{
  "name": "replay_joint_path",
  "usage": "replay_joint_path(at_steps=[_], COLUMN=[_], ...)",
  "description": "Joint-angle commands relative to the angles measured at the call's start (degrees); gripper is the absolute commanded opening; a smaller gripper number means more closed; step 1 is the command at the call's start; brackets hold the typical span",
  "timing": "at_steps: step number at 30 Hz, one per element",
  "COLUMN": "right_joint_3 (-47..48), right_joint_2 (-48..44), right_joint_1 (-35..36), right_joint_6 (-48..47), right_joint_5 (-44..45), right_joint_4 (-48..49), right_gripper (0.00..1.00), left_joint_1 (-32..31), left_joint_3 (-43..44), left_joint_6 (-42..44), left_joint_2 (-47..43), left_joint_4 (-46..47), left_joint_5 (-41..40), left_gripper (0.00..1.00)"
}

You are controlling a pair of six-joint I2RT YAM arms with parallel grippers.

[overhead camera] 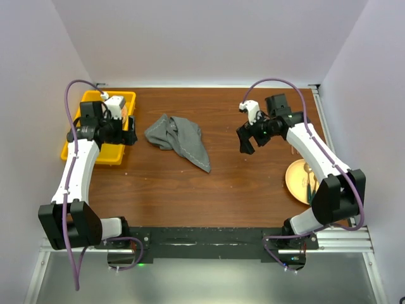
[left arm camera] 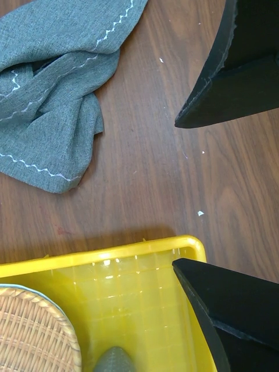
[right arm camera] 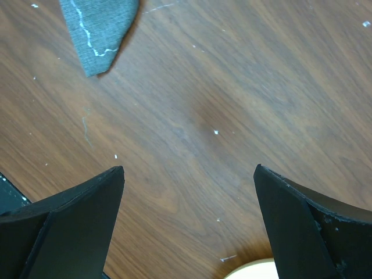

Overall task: Fold the napkin into a case and place the utensils inside
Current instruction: Pick up the crumpled napkin from the center of the board.

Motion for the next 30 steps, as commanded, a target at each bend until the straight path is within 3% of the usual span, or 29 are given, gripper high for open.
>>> replay_joint_path(at_steps=[1, 12, 23, 30], right_joint_3=[0.6, 2.1, 3.1, 4.1], right_joint_2=[-0.8, 5.5, 15.6, 22.3], right_joint_1=[2.8, 18.1, 31.1, 34.1], right_joint_6=[-1.1, -0.2, 1.8, 2.8], right_joint_5=[1.3, 9.1, 15.7, 21.4], right_joint_4=[2.5, 12.4, 20.4, 22.6], right_gripper=[0.98, 0.98, 0.98, 0.85], left_joint_1=[-0.3, -0.3, -0.3, -0.3], left_joint_3=[1.1, 0.1, 0.4, -0.1], left_joint_6=[1.8, -4.3, -3.2, -2.7], left_joint_2=[-2.0, -6.1, -6.8, -7.2], left_joint_4=[2.3, 5.7, 4.6, 5.1], left_joint_5=[-0.5, -6.8, -10.1, -9.9], left_gripper=[1.0, 1.0, 1.0, 1.0])
